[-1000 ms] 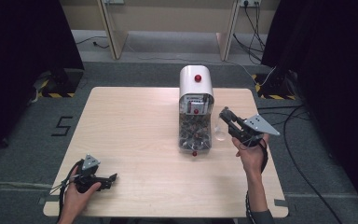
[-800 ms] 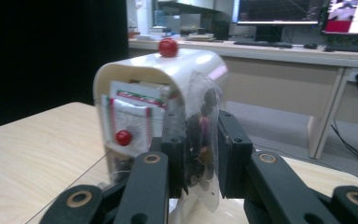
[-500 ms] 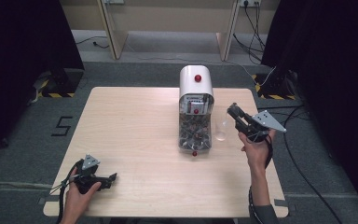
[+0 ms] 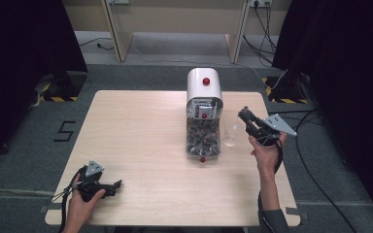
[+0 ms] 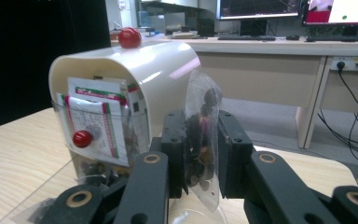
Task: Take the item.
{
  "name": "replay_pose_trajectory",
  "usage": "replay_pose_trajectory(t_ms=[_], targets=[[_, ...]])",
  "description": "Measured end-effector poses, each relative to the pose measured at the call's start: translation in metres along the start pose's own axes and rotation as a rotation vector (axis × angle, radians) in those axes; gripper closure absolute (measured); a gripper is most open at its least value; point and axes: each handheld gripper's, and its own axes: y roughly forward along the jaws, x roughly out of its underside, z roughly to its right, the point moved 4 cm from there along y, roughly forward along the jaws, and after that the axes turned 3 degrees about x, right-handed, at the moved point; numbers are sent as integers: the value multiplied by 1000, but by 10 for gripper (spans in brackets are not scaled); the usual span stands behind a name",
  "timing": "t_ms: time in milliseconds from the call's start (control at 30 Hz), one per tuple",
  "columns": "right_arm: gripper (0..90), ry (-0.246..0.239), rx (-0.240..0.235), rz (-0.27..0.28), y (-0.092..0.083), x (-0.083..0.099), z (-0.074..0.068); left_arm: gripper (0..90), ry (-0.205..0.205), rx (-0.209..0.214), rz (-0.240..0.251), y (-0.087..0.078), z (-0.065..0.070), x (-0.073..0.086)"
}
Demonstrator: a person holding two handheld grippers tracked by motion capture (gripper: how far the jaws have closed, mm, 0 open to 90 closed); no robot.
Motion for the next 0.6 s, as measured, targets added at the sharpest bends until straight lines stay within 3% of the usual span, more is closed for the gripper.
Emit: replay_pose_trajectory(t_ms=[300,600], targets=[[761,6,24,-23,4,9,5,0,0,0,0,0,0,0],[760,2,14,-56,9,17,6,0,1,0,0,0,0,0]])
